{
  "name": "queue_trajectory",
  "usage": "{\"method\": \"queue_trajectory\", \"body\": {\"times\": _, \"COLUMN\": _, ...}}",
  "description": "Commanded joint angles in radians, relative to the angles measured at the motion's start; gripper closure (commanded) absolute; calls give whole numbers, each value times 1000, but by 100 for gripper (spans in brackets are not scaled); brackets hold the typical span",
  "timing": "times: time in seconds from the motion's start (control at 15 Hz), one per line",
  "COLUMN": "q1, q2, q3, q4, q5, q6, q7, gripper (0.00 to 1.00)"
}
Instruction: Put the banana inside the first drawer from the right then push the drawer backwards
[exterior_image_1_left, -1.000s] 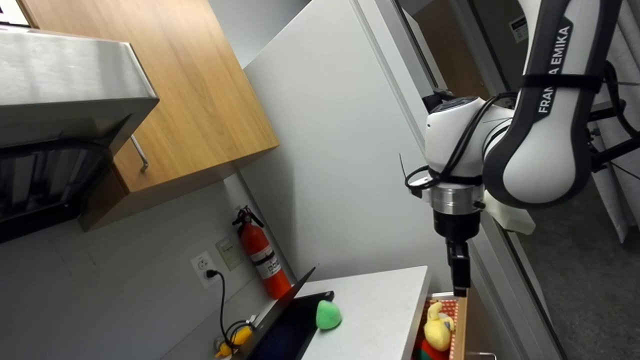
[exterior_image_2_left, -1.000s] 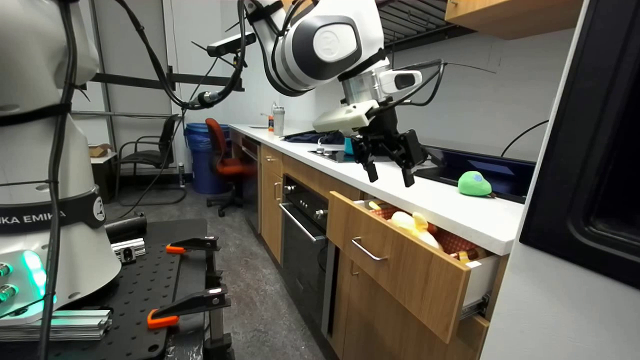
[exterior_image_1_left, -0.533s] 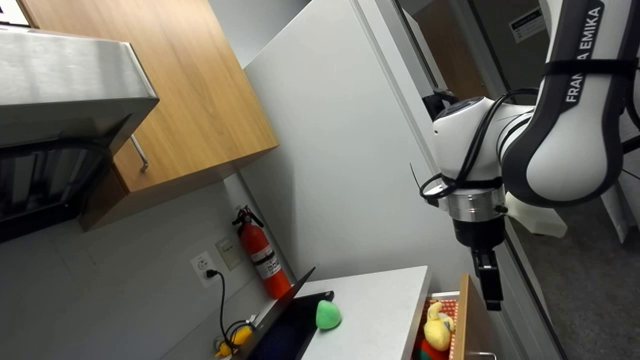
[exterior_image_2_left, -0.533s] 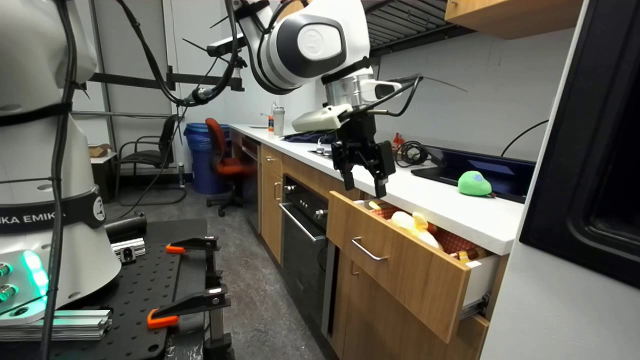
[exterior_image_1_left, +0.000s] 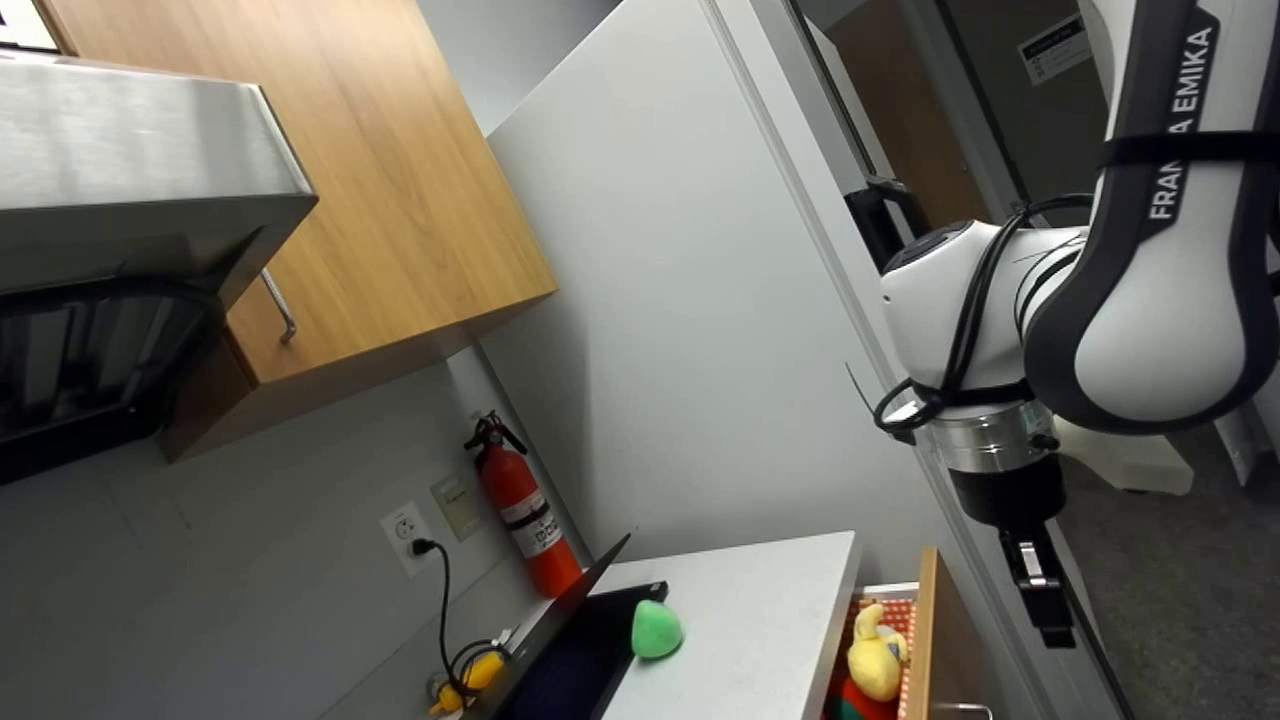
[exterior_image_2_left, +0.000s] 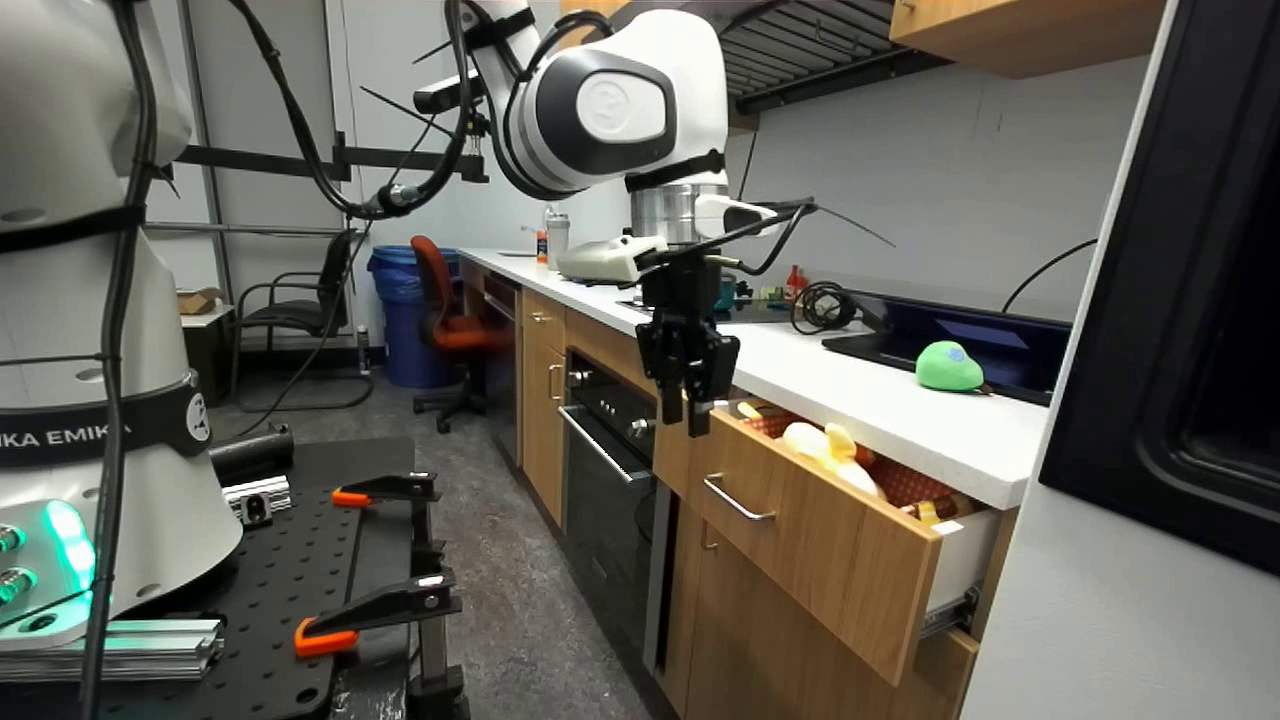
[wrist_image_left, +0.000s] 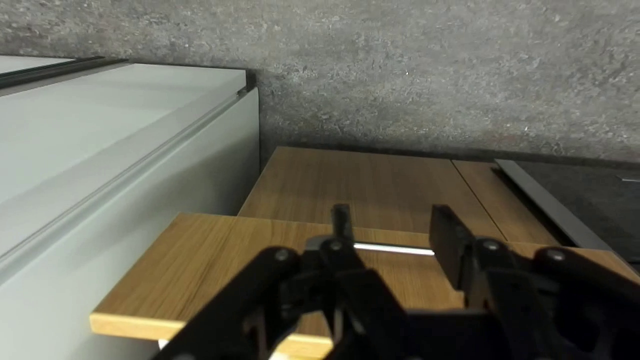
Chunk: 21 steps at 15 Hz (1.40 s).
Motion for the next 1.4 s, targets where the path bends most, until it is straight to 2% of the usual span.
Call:
{"method": "queue_trajectory", "body": {"times": 0.0, "q1": 12, "q2": 43, "q3": -7, "q4": 16, "q5": 12, "q6": -8, "q7": 19, "gripper": 86}}
{"method": "queue_trajectory", "body": {"times": 0.13, "q1": 12, "q2": 72, "q3": -9, "q4": 23, "q5": 10, "q6": 6, "q7": 17, "gripper": 99}}
{"method": "queue_trajectory", "body": {"times": 0.53, "q1": 13, "q2": 172, "q3": -23, "q4": 75, "q5": -8, "q6": 33, "q7": 15, "gripper": 100}}
{"method": "queue_trajectory", "body": {"times": 1.33, "q1": 21, "q2": 365, "q3": -70, "q4": 255, "q5": -33, "q6": 94, "q7": 6, "gripper": 100}}
